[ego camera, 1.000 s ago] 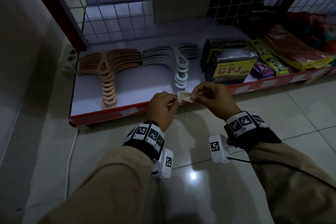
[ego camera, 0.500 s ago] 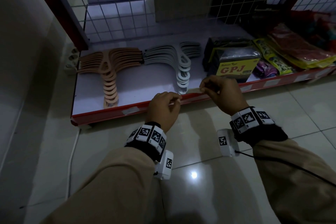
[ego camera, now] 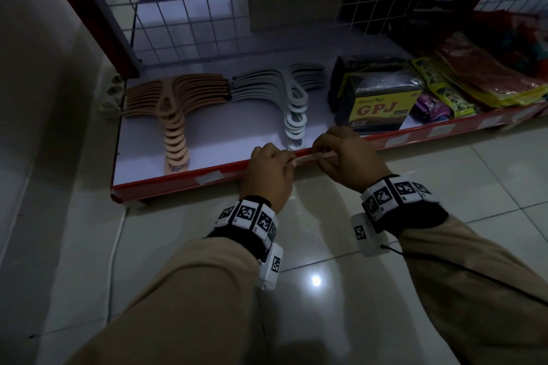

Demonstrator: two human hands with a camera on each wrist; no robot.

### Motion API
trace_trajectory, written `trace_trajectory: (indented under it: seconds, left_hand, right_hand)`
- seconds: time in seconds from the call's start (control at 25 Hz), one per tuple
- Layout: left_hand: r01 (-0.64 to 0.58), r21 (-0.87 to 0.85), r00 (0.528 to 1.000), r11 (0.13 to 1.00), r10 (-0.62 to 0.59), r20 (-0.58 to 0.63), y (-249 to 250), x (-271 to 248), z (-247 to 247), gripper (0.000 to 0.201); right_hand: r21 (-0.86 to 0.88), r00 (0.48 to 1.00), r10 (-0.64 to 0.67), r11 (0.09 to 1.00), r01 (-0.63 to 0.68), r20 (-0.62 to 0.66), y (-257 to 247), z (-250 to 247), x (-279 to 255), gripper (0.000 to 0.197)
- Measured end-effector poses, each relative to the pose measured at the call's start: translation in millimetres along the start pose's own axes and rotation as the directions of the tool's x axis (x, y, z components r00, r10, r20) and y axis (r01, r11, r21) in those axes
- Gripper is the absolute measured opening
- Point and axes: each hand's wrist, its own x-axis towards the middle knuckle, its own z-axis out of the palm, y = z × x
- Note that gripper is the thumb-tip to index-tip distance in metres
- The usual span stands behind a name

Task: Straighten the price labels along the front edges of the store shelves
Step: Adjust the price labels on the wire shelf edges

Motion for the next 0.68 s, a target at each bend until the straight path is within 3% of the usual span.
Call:
trace_trajectory:
  seconds: [0.28,0.48,0.68]
  left_hand:
    - [-0.028,0.081,1.000,0.996,0.027,0.015,3.7,-4.1,-1.1,0.025]
    - [-0.047,0.239,0.996,0.970,0.028,0.082,2.3,0.8,0.6,0.025]
    - [-0.048,0.261,0.996,0.964,0.025,0.088,1.8,0.8,2.2,0.023]
  right_hand:
    - [-0.038,0.999,0.011,0.999,-0.009,0.033,2.2,5.3,1.0,0.014]
    - [-0.052,1.000,0.017,0.999,-0.016,0.012,0.0,6.1,-1.2,0.011]
    - [-0.073,0.999,0.033,0.997,-0.032,0.009,-1.3,5.8,-3.2,0.013]
